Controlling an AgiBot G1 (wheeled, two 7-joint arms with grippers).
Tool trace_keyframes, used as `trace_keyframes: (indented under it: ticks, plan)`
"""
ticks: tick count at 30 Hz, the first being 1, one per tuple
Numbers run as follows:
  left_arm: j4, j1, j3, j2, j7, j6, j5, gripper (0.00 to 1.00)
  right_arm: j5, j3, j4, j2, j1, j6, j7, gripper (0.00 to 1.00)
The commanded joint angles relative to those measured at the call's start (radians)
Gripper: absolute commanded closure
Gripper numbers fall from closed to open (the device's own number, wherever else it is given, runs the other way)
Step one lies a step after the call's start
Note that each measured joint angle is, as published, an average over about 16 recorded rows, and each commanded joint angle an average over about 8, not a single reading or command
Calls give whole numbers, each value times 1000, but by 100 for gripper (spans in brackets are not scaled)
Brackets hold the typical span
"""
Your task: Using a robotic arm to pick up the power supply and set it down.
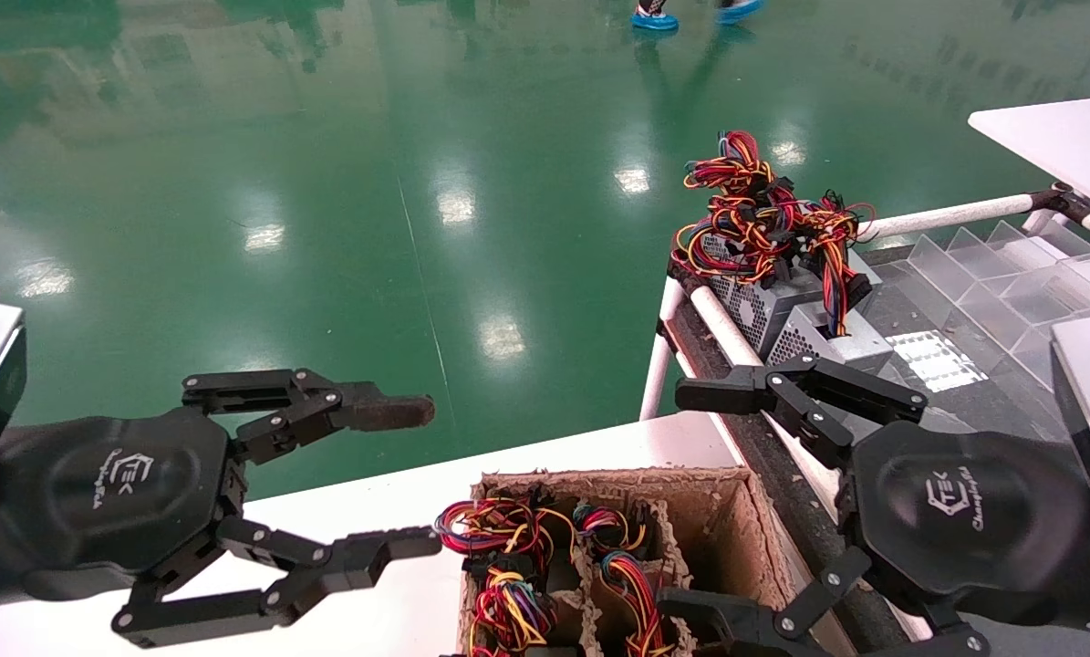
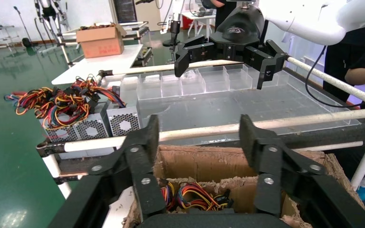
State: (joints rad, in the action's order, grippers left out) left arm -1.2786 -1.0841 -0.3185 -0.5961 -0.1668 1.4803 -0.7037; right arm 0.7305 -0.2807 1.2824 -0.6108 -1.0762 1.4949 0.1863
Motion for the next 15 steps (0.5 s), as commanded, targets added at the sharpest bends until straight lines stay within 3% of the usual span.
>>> trace_keyframes:
  ticks: [1,15]
  plan:
    - [0,0,0,0,0,0,0,100,0,0,0,0,0,0,0,0]
    - [0,0,0,0,0,0,0,100,0,0,0,0,0,0,0,0]
